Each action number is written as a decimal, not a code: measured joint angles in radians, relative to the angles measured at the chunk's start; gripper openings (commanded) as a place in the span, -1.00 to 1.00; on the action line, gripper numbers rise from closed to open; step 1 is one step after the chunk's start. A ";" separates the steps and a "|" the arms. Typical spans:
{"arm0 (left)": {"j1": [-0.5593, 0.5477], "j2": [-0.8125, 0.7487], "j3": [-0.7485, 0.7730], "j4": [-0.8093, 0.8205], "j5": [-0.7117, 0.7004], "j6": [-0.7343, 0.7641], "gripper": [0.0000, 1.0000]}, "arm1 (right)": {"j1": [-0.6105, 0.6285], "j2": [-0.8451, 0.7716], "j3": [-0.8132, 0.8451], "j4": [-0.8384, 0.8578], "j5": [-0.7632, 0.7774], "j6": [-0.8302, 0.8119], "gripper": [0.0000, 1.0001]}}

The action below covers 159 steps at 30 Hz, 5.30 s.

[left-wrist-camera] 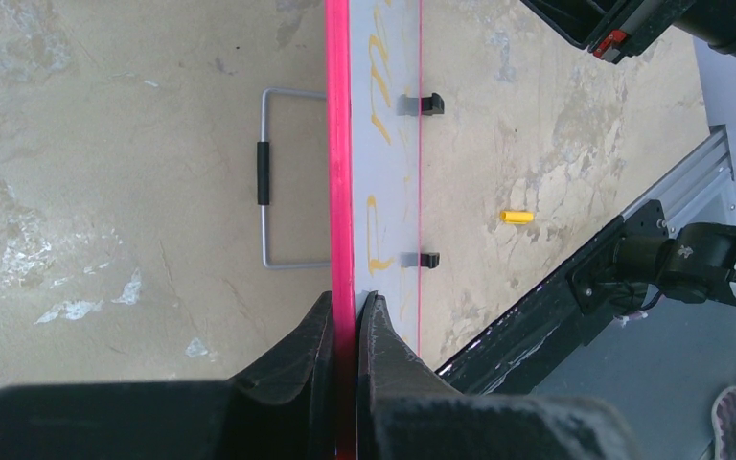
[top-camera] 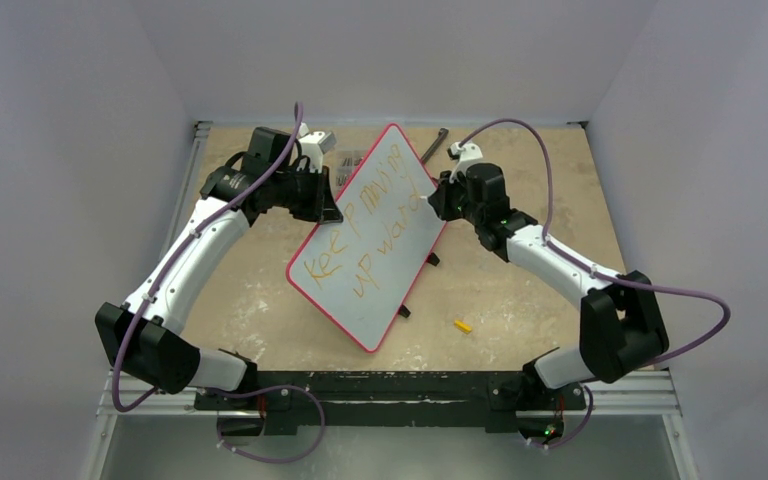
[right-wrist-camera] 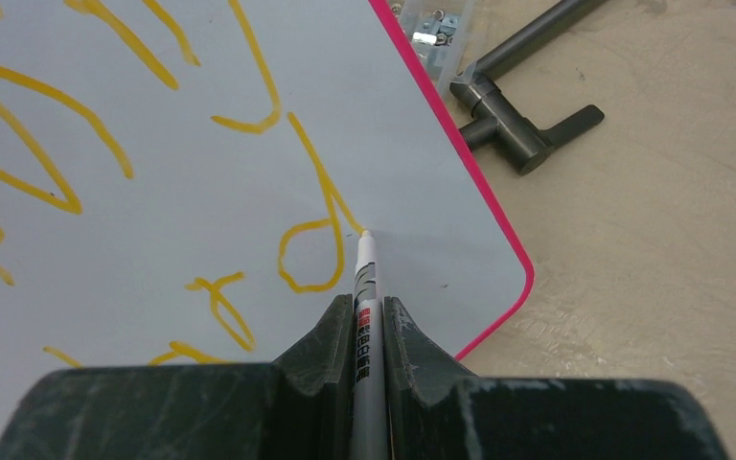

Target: Write a sentence on the whiteboard

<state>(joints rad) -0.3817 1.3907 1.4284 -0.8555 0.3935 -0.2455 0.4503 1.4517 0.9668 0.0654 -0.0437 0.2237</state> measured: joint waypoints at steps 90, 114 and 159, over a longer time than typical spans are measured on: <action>0.072 0.026 -0.158 0.170 -0.003 -0.111 -0.81 | 0.010 -0.623 -0.134 -0.278 0.085 0.135 -1.00; 0.056 -0.009 -0.245 0.151 -0.180 -0.044 -0.33 | 0.010 -0.642 -0.164 -0.261 0.078 0.151 -1.00; -0.002 -0.071 -0.185 0.027 -0.110 0.040 0.10 | 0.010 -0.607 -0.174 -0.243 0.078 0.154 -1.00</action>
<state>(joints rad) -0.3840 1.3193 1.2434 -0.8288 0.2836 -0.2050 0.4599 0.8444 0.7929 -0.1780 0.0345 0.3775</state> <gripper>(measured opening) 0.538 0.096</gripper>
